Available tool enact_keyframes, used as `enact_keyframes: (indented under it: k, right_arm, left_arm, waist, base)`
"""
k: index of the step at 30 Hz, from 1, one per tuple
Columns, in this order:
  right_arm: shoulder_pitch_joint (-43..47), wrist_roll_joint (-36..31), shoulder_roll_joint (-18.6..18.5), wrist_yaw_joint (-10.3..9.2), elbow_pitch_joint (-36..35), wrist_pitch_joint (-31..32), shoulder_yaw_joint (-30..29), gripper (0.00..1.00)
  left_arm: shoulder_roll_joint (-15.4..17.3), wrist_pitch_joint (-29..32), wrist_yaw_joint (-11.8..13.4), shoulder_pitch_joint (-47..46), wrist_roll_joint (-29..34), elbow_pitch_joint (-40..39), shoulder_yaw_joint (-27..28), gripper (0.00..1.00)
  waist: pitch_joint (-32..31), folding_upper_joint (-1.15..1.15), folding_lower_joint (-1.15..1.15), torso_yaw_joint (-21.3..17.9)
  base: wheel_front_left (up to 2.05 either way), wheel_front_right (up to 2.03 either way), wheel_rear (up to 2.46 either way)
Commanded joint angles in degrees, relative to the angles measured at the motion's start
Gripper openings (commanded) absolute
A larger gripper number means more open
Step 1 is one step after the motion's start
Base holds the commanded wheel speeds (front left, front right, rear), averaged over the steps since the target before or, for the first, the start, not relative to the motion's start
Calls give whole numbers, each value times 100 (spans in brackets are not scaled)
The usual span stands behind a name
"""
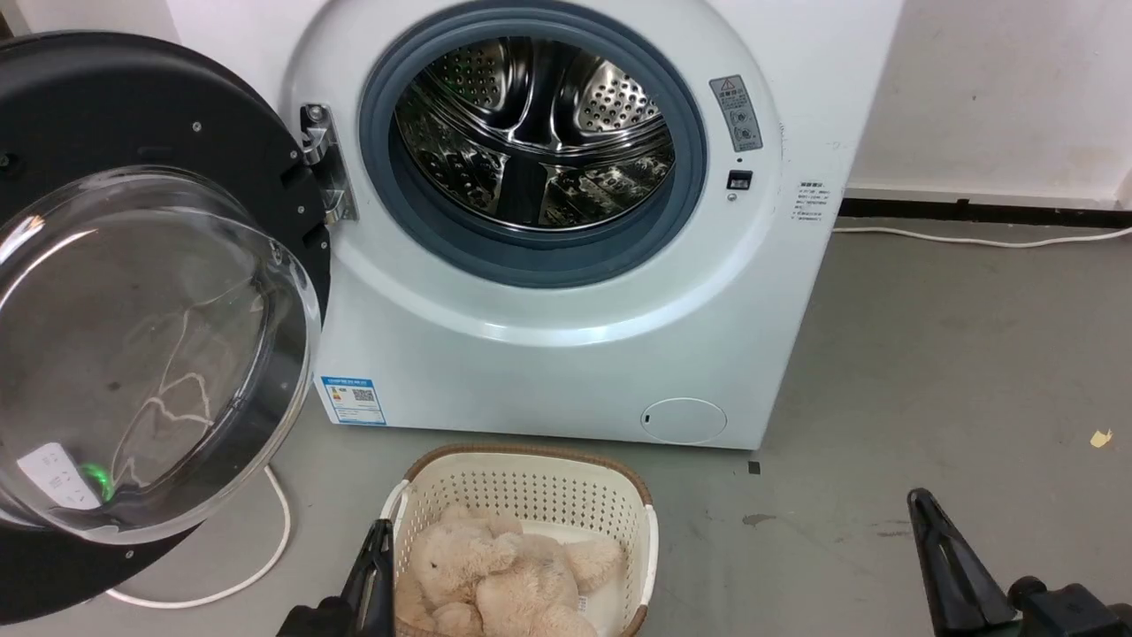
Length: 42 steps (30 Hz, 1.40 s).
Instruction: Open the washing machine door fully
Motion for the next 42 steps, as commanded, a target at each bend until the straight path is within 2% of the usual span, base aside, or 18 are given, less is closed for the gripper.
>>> enact_keyframes:
  k: [1, 42]
  right_arm:
    - [-26, -2, 1, 0, 6, 37, 8, 0]
    - [-343, -21, 11, -2, 73, 554, 112, 0]
  left_arm:
    - [-30, 34, -47, -19, 40, -6, 54, 0]
    - [-397, 532, -626, -237, 523, -70, 727, 0]
  waist:
    - [5, 0, 0, -4]
    - [113, 0, 0, -111]
  base:
    - [0, 0, 0]
    - [0, 0, 0]
